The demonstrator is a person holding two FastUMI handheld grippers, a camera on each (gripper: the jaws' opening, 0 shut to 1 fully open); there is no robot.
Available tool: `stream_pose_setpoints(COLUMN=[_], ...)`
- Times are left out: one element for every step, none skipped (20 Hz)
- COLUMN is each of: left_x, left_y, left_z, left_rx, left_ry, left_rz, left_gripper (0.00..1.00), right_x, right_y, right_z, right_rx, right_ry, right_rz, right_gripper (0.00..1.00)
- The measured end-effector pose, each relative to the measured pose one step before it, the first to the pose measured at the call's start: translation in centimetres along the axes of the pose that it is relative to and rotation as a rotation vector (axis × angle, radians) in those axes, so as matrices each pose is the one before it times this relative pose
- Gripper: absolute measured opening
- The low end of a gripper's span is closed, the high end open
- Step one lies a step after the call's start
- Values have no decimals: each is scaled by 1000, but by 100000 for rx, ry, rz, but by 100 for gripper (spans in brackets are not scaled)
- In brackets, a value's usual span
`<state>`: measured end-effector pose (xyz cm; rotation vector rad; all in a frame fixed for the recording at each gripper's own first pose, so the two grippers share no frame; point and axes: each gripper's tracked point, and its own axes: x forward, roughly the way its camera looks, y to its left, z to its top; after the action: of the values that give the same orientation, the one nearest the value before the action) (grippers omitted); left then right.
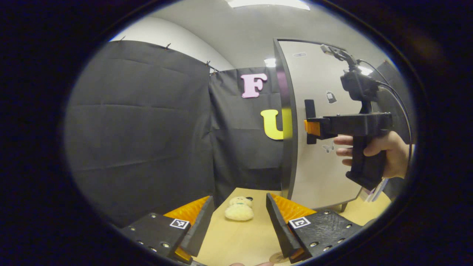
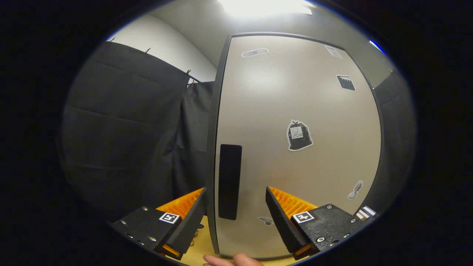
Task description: Open the cabinet door with the right hand, grasp the bottle in the cabinet with the left hand and place it on the coaster, then close the cabinet door with the right hand.
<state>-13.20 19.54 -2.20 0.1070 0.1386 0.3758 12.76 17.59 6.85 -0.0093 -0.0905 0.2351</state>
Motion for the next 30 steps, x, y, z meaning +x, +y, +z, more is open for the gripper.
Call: stream_pose_setpoints(left_x=[-279, -221, -212, 177, 260, 137, 109, 17, 36, -35, -9, -13, 52, 191, 216, 325, 351, 496, 496, 541, 546, 525, 458, 275, 390, 30, -9, -465, -491, -830], left_y=[180, 298, 666, 536, -53, 259, 308, -10, -14, -299, 60, 2, -88, -221, -203, -387, -652, -817, -442, 58, 103, -452, -662, -316, -169, -198, -48, -519, -632, -914], left_z=[-277, -211, 160, 179, 48, -144, 2, -198, 47, -25, 13, -50, 40, -78, -155, -356, -384, -13, 126, -27, 294, 360, 592, 290, 588, 638, 831, 554, 584, 351], left_rx=[-72, 358, 360, -417, -945, -943, -453, -69, 8, -197, 110, 422, 382, 271, 46, 114, 189, 137, -113, -461, -806, -1099, -727, 105, 880, 1308, 1166, 756, 73, -137], left_ry=[396, 165, -679, -275, 290, 437, 513, 220, -87, -234, 52, 80, -36, 50, 223, 1426, 1850, 828, -273, -247, -422, -1093, -783, -449, -962, -1534, -1894, -615, 38, -18], left_rz=[233, 1437, 2463, 753, 244, 233, 103, 75, 11, -600, -266, -370, -622, -845, -1242, -2481, -2770, -2150, -1140, -486, -568, -1815, -1435, -537, -99, 706, 1365, 836, 311, 47], left_gripper=[82, 77, 82, 87, 82, 82, 82, 77, 87, 84, 80, 77, 77, 77, 87, 85, 82, 82, 82, 82, 82, 82, 82, 82, 82, 82, 82, 87, 82, 77], right_x=[729, 613, 514, 247, -33, 180, -225, 38, -60, -142, -157, -313, -439, -588, -740, -862, -587, -377, -213, -429, -93, -252, -307, -375, -495, -475, -361, -474, -264, -290], right_y=[188, 249, 399, 376, 272, 31, -94, 115, 92, 13, 43, 70, 206, 171, 314, 310, 190, 31, 6, -114, -180, -142, -69, -85, 33, -58, -142, -96, -152, -232], right_z=[-244, -335, -679, -782, -975, 198, -121, 94, -208, 18, -76, -5, -56, 125, 21, 102, 37, -41, -138, -36, -191, -109, -47, -57, -66, 15, -50, -26, -127, -11], right_rx=[74, 645, 962, 662, 80, 352, 54, 330, -18, -248, -141, -283, 129, -88, -269, 349, 356, 463, 402, 174, 189, -100, -557, -289, 212, 25, -526, -100, 155, 524], right_ry=[589, 1665, 3317, 3717, 4627, -674, 1620, -220, 764, 121, -120, -221, -41, -877, -114, 81, 371, 306, 214, -258, -370, 139, 674, 939, 438, 45, 21, 73, -68, -264], right_rz=[362, 941, 2297, 2178, 2181, 1618, 446, 320, 175, -14, -45, 464, 921, 1423, 1704, 1877, 1858, 1699, 1772, 1775, 1461, 983, 835, 996, 1316, 1612, 1811, 1791, 1608, 1177], right_gripper=[94, 93, 87, 81, 63, 48, 33, 31, 28, 27, 25, 24, 24, 24, 21, 20, 19, 20, 20, 20, 20, 20, 20, 20, 19, 20, 20, 20, 20, 20])
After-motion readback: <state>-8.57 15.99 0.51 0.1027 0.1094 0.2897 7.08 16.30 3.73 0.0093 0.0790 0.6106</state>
